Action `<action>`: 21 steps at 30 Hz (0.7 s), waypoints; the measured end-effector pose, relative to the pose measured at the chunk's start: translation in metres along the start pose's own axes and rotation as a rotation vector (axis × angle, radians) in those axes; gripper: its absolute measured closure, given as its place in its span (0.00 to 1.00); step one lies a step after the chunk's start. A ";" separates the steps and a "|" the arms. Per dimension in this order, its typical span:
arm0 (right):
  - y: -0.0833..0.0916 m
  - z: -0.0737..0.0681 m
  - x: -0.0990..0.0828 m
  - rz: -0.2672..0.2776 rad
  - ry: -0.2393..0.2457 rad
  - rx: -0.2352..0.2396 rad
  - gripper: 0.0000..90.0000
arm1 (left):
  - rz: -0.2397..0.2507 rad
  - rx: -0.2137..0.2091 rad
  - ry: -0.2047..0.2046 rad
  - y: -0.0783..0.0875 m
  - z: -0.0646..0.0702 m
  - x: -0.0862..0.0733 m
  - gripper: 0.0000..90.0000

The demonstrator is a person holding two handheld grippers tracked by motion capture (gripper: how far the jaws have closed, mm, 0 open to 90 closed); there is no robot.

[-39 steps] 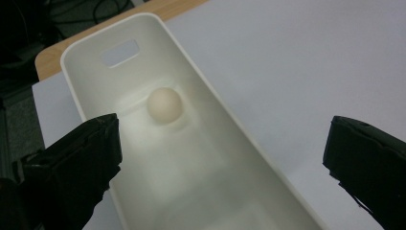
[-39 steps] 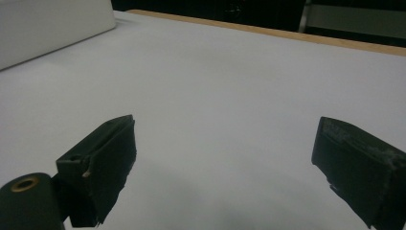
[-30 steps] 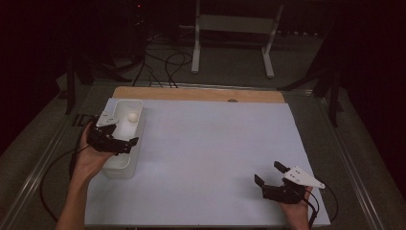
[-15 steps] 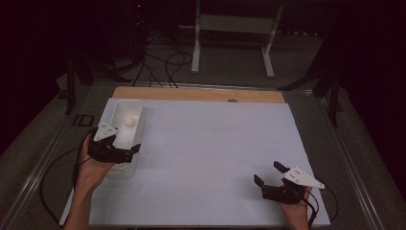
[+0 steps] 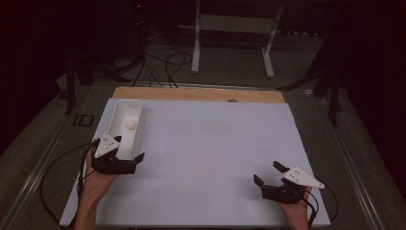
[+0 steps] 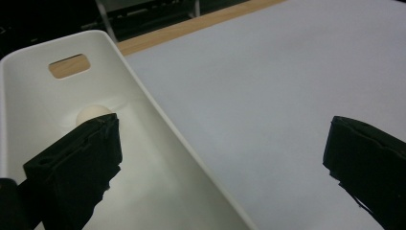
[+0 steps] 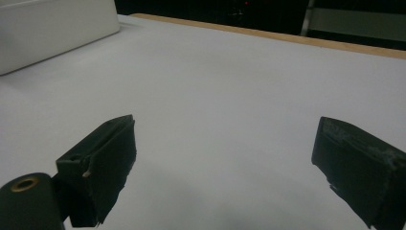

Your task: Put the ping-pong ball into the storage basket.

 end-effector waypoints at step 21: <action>-0.003 -0.005 0.004 0.037 0.027 0.024 0.08 | 0.126 0.038 0.011 0.012 0.013 -0.024 0.00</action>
Point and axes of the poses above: each handheld gripper's, and its own axes: y roughly backward along the jaws, x roughly out of its top, z roughly to its right, the point moved 2 cm from there along -y, roughly forward along the jaws, and after that the axes turned 10 degrees about -y, right-handed, at the moved point
